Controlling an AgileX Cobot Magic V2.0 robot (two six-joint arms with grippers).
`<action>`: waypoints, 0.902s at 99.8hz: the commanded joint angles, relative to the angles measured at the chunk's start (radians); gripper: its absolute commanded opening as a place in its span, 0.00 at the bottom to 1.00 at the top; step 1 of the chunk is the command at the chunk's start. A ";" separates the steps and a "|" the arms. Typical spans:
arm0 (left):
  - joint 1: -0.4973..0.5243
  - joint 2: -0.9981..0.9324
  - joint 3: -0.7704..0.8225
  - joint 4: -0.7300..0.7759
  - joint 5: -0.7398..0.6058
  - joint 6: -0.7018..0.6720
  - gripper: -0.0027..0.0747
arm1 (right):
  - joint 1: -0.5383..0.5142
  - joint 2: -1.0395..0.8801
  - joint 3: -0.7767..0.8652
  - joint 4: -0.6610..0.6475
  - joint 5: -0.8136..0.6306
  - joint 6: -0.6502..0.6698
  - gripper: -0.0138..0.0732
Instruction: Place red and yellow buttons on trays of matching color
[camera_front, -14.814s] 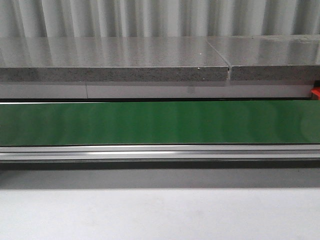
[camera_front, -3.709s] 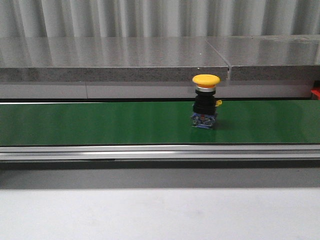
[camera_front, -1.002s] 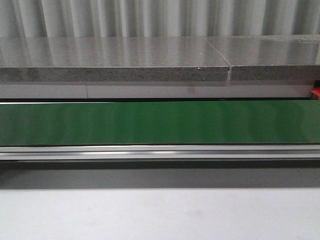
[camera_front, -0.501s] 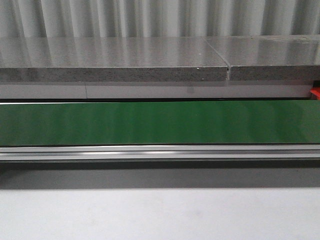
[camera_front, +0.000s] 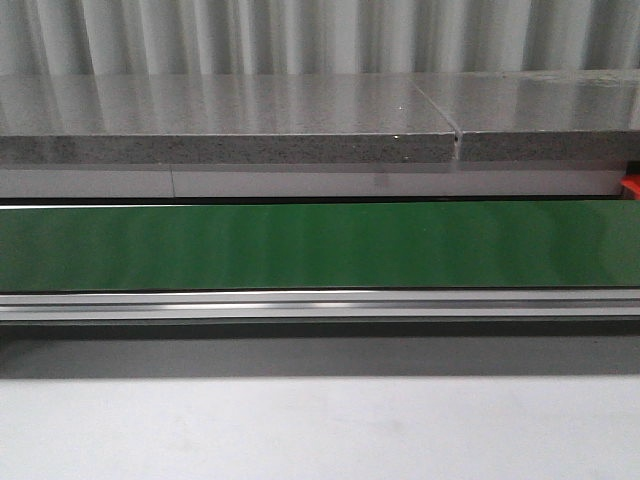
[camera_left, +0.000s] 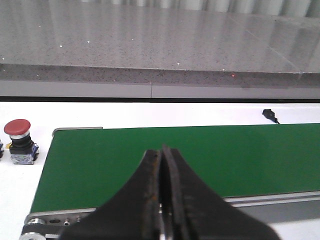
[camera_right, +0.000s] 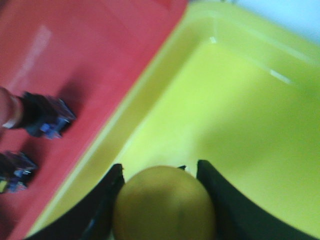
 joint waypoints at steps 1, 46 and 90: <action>-0.007 0.011 -0.027 -0.009 -0.070 -0.007 0.01 | 0.014 -0.048 0.033 0.029 -0.110 -0.004 0.34; -0.007 0.011 -0.027 -0.009 -0.070 -0.007 0.01 | 0.109 -0.036 0.151 0.029 -0.247 -0.020 0.34; -0.007 0.011 -0.027 -0.009 -0.070 -0.007 0.01 | 0.109 -0.036 0.152 0.029 -0.248 -0.020 0.66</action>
